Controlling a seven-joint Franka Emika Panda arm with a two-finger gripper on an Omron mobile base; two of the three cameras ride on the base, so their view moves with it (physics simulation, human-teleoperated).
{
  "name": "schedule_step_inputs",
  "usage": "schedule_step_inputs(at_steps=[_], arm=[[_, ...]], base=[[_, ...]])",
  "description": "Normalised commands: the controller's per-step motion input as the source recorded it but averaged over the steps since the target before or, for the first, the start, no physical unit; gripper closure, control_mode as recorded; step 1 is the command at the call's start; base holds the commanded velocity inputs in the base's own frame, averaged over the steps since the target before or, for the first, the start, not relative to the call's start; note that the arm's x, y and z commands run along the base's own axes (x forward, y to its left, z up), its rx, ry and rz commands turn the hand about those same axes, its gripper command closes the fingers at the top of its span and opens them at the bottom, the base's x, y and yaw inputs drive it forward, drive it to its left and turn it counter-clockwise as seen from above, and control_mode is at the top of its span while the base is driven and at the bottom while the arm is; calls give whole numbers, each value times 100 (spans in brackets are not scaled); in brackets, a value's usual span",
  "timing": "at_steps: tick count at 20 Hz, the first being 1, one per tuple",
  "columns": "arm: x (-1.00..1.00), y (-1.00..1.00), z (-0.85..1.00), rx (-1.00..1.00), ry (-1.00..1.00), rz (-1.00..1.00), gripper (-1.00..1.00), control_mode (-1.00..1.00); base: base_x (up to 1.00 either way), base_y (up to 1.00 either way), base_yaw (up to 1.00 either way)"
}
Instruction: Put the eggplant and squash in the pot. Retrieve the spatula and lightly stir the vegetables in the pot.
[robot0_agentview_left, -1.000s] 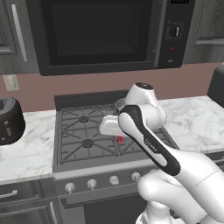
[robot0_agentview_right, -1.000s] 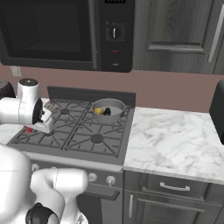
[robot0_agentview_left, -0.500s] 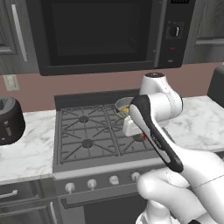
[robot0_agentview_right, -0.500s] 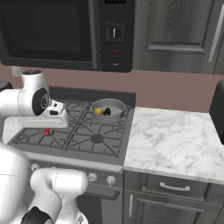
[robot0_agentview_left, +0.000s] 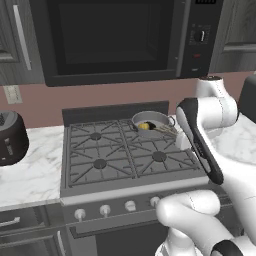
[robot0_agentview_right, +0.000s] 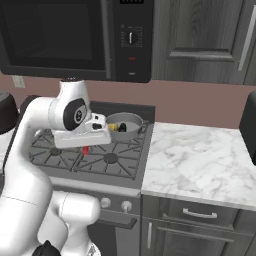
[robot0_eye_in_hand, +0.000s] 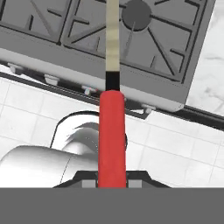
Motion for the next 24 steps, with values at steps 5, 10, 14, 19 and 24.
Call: schedule_step_inputs(at_steps=[5,10,14,19,24], arm=[[41,-79,8,-2,-1,17,100,-100],[63,-43,34,-23,0,23,100,-100],[23,-28,36,-35,-4,18,100,-100],[-29,-26,6,-35,-20,6,100,-100],[-5,-23,13,-33,-26,0,100,-100]], base=[[0,0,0],[0,0,0],[0,0,0],[0,0,0],[0,0,0]])
